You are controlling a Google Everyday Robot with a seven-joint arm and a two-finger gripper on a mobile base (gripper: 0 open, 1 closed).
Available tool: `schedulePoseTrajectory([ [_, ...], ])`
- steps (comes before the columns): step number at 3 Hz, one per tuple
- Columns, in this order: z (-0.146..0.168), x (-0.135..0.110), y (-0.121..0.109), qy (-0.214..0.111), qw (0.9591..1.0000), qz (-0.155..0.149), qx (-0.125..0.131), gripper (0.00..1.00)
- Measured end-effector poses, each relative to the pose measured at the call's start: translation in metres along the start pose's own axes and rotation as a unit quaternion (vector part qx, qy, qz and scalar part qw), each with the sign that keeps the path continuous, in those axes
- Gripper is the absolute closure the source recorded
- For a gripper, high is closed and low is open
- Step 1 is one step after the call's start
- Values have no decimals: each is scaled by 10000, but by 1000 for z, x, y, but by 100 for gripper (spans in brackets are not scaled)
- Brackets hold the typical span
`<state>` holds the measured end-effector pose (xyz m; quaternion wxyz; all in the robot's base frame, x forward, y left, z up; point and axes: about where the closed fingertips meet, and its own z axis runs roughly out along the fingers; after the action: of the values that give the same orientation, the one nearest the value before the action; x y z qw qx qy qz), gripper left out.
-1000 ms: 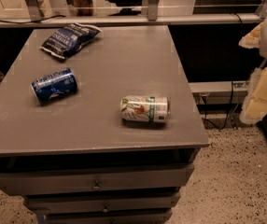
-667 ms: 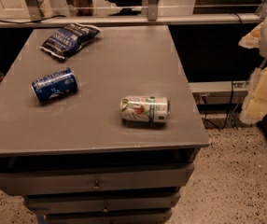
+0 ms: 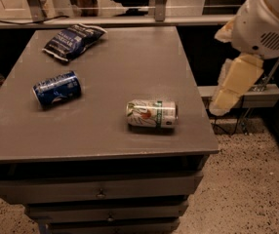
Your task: Place 7up can upright
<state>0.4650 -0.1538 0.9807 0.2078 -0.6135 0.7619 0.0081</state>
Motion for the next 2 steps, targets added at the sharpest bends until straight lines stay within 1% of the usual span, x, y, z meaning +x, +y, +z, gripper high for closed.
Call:
schedulePoseTrajectory([
  [1, 21, -53, 1, -333, 9994, -18, 2, 0],
  [2, 52, -95, 8, -473, 9989, 10, -27, 0],
])
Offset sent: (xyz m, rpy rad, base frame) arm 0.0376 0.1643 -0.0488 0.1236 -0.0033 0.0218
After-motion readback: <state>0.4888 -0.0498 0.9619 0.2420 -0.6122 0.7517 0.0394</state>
